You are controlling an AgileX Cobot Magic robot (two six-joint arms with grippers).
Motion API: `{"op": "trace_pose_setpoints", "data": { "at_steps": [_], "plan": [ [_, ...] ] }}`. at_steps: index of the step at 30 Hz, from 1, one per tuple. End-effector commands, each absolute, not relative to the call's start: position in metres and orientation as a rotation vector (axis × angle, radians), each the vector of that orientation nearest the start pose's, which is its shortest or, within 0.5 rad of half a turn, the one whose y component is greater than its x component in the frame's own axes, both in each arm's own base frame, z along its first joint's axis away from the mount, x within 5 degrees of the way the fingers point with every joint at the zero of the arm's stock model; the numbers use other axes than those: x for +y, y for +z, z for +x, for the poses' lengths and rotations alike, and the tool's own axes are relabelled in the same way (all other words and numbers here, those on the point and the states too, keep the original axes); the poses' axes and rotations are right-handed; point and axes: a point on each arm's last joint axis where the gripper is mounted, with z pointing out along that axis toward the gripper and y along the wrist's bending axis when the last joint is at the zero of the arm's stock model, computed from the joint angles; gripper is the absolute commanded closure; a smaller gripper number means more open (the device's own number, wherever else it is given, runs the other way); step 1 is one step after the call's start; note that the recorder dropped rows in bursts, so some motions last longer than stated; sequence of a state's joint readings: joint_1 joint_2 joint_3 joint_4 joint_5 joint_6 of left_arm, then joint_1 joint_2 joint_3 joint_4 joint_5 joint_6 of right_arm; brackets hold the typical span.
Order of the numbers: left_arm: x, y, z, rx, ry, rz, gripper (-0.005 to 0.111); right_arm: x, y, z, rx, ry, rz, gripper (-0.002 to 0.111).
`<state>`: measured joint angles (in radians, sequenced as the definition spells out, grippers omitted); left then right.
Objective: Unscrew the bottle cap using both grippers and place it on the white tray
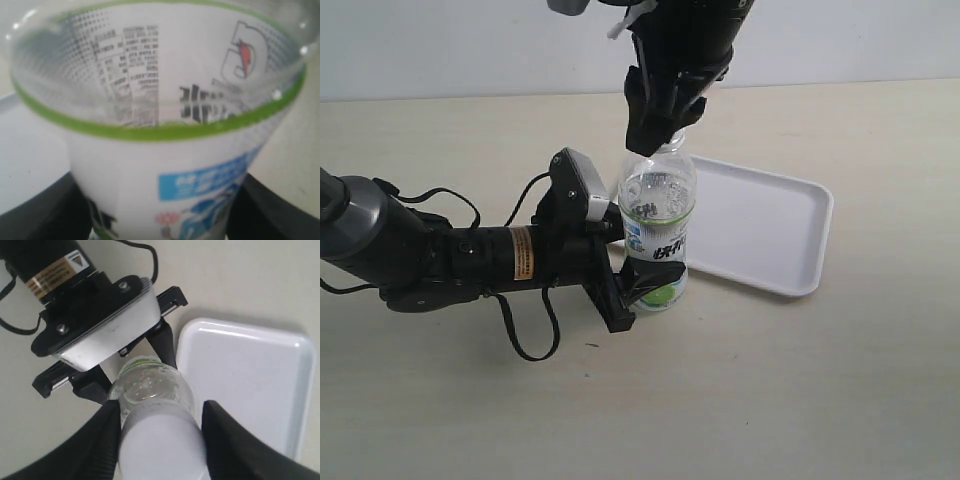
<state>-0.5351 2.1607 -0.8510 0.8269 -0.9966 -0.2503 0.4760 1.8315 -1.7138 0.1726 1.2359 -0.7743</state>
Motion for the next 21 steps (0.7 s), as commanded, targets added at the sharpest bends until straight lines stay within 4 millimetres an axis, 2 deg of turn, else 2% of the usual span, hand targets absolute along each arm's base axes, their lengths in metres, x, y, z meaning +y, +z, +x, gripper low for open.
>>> {"op": "trace_pose_setpoints", "data": {
  "at_steps": [1,6,12,21],
  "plan": [
    [-0.233,0.078,0.281,1.613,-0.807,1.189,0.107,0.19,0.319,0.34,2.08,0.084,-1.846,0.108],
    [-0.233,0.078,0.281,1.613,-0.807,1.189,0.107,0.189,0.319,0.341,2.041,0.058,-1.893,0.108],
    [-0.233,0.078,0.281,1.613,-0.807,1.189,0.107,0.19,0.329,0.34,2.017,0.067,-1.867,0.108],
    [-0.233,0.078,0.281,1.613,-0.807,1.189,0.107,0.192,0.331,0.339,2.038,0.101,-1.826,0.108]
  ]
}}
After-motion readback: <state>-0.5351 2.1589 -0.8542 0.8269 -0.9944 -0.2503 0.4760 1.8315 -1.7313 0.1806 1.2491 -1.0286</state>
